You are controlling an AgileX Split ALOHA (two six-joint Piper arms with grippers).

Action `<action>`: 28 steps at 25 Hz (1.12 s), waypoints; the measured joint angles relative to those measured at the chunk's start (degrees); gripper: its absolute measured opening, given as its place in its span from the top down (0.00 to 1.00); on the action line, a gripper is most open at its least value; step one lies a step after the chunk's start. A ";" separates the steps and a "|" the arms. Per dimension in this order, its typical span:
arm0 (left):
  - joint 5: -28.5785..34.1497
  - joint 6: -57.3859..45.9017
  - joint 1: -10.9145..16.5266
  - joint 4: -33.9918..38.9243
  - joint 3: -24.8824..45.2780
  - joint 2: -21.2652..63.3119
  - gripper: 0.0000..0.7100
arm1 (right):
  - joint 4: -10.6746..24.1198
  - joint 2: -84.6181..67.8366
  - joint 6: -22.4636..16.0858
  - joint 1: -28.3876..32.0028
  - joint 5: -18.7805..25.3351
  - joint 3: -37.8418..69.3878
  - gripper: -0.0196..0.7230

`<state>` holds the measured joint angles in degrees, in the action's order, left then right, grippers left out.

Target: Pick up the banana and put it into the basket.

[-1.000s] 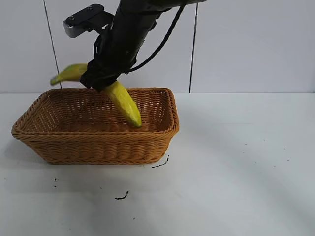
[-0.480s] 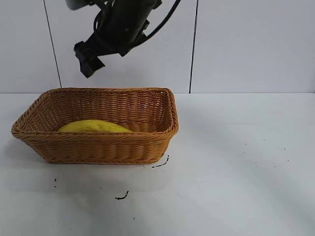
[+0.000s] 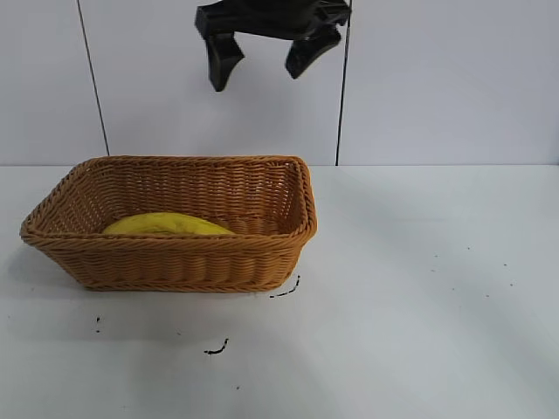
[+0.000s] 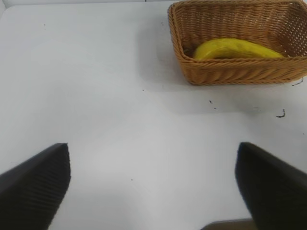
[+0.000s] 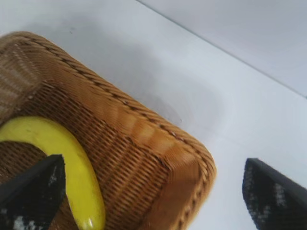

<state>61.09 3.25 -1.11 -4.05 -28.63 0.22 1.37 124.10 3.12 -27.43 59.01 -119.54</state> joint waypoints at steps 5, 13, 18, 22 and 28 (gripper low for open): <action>0.00 0.00 0.00 0.00 0.00 0.00 0.02 | 0.00 -0.05 -0.65 6.90 7.28 0.00 0.04; 0.00 0.00 0.00 0.00 0.00 0.00 0.02 | -0.21 -0.05 -0.78 18.56 8.03 0.00 0.04; 0.00 0.00 0.00 0.00 0.00 0.00 0.02 | -0.28 -0.05 -1.02 24.65 10.44 0.00 0.04; 0.00 0.00 0.00 0.00 0.00 0.00 0.02 | -2.04 -0.17 -1.27 27.06 10.42 1.37 0.04; 0.00 0.00 0.00 0.00 0.00 0.00 0.02 | -3.45 -2.13 -1.27 27.43 10.35 9.75 0.04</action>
<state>61.09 3.25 -1.11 -4.05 -28.63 0.22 -2.08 121.97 1.85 0.00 69.36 -109.80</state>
